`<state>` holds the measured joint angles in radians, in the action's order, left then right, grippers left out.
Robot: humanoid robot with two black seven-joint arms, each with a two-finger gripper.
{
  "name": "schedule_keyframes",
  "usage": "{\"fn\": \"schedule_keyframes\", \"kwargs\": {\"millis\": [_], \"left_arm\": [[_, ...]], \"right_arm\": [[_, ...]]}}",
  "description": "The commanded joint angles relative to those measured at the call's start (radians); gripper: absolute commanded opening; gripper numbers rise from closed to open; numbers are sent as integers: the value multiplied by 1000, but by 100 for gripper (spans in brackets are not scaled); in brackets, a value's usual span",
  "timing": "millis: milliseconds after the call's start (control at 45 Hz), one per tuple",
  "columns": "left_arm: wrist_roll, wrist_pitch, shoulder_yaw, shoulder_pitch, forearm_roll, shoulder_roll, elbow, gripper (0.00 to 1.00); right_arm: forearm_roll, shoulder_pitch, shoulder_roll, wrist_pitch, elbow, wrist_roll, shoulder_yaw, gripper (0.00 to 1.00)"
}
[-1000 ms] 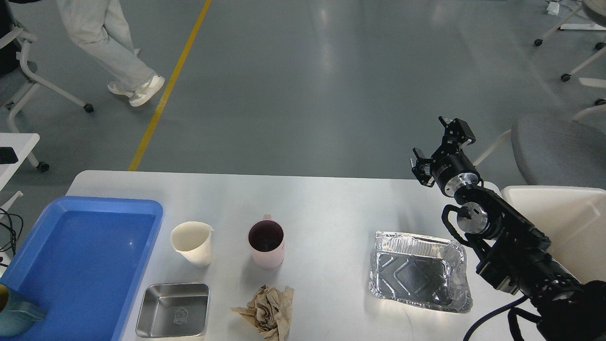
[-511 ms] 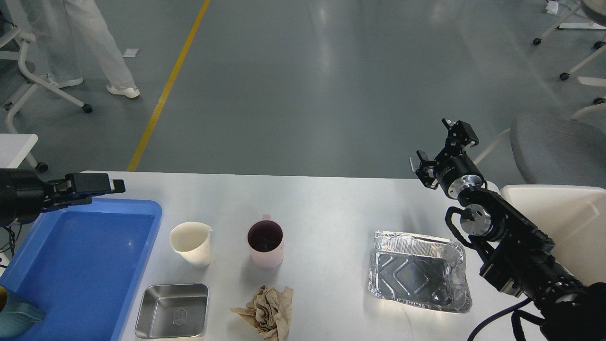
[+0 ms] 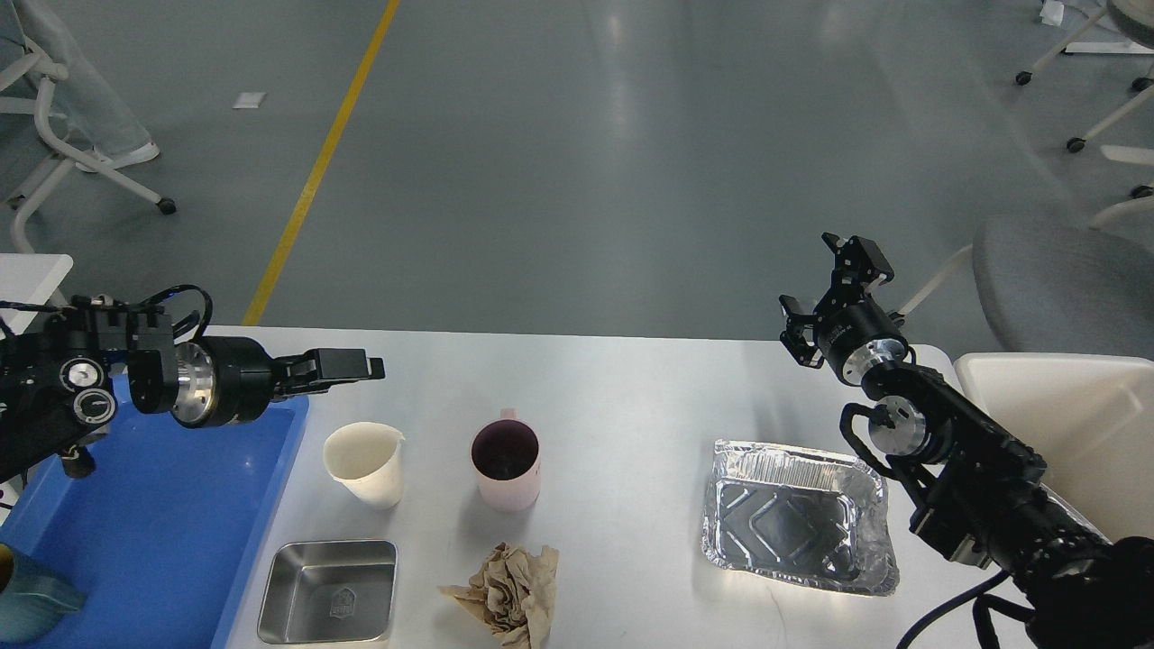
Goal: Tidy desktop
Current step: 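Reach the left gripper forward to the pink mug and grasp its rim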
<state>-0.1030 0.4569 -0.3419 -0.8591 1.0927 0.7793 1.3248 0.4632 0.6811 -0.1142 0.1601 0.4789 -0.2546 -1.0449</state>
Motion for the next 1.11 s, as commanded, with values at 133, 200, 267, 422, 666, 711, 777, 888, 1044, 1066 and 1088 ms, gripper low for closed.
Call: {"fn": "schedule_keyframes", "kwargs": {"millis": [133,200,267,422,666,711,777,888,1044,1066,1088], "left_arm": [[-44,-35,156,-135,0,-242,-188,87],[-70,-56,211,-167,0,-294,-229,86],[-92,-75,277,-198,0,-353,-263,85],[-164,-96,432,-268,-5,-448,-319,81],[-181,-64,511,-324,-20,-463,-306,80],[-182,-54,537,-336,-23,-460,-305,80],[-182,-50,573,-359,-27,-456,-296,80],[-181,-27,604,-394,-48,-436,-273,80],[-172,37,615,-410,-59,-431,-268,80],[-170,48,618,-411,-62,-436,-268,80],[-170,55,623,-411,-65,-437,-266,80]], "right_arm": [[2,-2,1,-2,0,0,3,100],[2,-2,1,-1,-3,0,5,100],[2,-2,1,-2,-3,0,5,100],[2,-2,1,-2,-3,0,5,100],[2,3,2,-2,-22,0,6,100],[2,3,2,-2,-23,0,6,100],[2,3,2,-1,-22,0,6,100],[2,3,2,-2,-23,0,6,100],[2,3,8,-2,-23,0,6,100],[2,3,10,-1,-23,0,6,100],[2,3,11,-2,-23,0,6,100]]}}
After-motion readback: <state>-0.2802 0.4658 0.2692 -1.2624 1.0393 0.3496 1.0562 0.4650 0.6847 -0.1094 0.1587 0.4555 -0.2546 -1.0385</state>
